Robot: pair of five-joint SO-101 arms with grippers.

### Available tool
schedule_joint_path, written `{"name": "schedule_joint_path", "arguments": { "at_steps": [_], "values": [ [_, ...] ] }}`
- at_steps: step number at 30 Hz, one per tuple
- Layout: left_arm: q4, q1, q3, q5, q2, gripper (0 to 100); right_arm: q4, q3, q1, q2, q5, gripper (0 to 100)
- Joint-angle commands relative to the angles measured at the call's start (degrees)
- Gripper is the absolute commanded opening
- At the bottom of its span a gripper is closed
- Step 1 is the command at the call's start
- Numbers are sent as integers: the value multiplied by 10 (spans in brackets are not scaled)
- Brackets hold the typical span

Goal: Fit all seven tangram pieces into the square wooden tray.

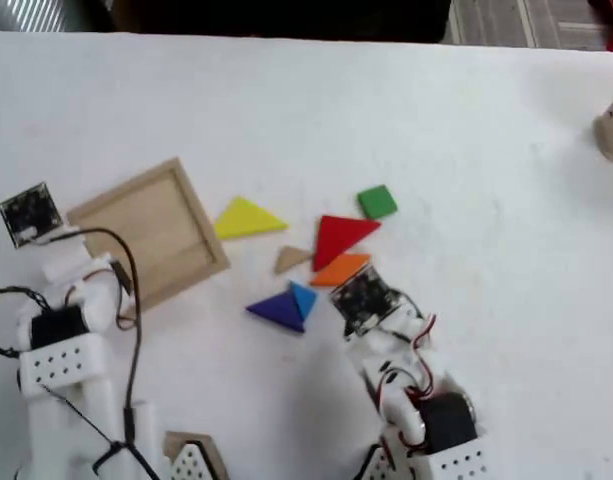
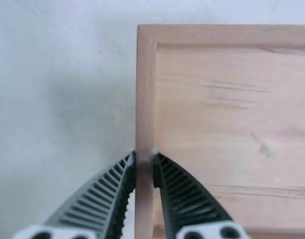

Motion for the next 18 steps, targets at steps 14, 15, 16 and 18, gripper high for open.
{"name": "schedule_joint_path", "arguments": {
  "at_steps": [14,15,16,18],
  "values": [
    [-103,-56,-57,8,140,23,-61,-324,-194,548,-46,151],
    [-108,-58,-55,10,140,23,-63,-337,-219,582,-52,173],
    [-112,-62,-55,10,140,23,-65,-347,-243,613,-62,200],
    [-113,-71,-55,10,140,23,-83,-357,-288,665,-71,248]
  ]
}}
